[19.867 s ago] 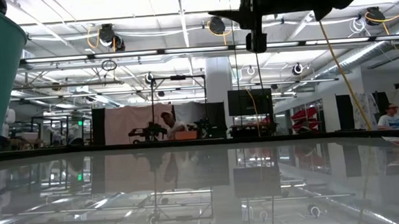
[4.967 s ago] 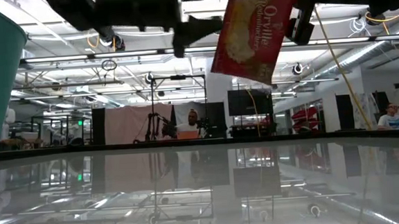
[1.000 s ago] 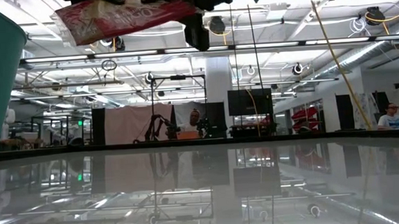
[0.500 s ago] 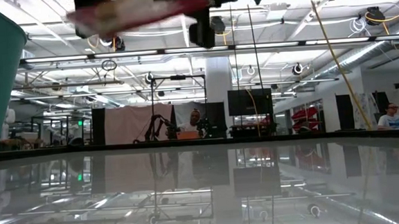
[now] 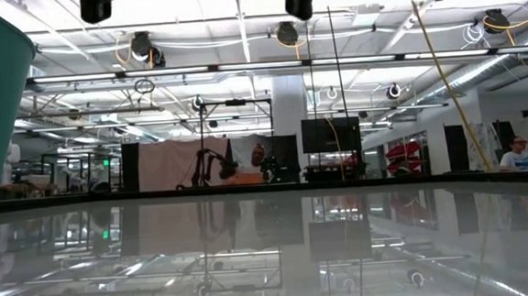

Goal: Sort popcorn bags into baskets
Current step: Put the red popcorn bag into the green bin

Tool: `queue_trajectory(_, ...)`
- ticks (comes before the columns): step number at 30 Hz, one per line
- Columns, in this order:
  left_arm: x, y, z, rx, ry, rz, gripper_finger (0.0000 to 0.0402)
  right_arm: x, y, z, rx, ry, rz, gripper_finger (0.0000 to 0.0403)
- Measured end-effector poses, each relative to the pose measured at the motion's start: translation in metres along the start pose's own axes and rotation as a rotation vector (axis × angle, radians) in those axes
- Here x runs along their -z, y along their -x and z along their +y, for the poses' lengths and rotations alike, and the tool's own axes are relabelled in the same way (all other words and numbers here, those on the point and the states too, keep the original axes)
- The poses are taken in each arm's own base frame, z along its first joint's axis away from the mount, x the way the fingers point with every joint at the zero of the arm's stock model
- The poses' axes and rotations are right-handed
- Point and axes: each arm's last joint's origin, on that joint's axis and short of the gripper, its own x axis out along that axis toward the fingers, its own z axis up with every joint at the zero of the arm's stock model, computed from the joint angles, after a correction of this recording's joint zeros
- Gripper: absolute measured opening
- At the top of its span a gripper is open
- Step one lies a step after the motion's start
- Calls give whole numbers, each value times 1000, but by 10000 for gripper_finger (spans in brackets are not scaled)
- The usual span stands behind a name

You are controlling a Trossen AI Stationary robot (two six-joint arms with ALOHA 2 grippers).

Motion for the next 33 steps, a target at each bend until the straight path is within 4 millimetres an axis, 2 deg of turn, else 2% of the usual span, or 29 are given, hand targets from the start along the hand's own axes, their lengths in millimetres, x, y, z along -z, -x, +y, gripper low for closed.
queue_trajectory(5, -5, 5, -7, 52, 16, -75, 201, -6, 28, 17, 14, 11, -110, 14)
queue_trajectory(10, -7, -1, -16, 117, -19, -122, 181, 4, 38, 23, -20, 2, -262, 14)
queue_trajectory(17, -6, -20, -23, 142, -34, -153, 195, 32, 44, 8, -158, -87, -463, 15)
queue_trajectory(23, -2, -43, -26, 143, -27, -161, 221, 59, 49, -8, -170, -165, -564, 15)
queue_trajectory(27, 1, -56, -27, 148, -24, -160, 231, 66, 54, -11, -150, -169, -592, 15)
queue_trajectory(33, 4, -70, -28, 149, -56, -168, 228, 66, 58, -9, -147, -128, -611, 15)
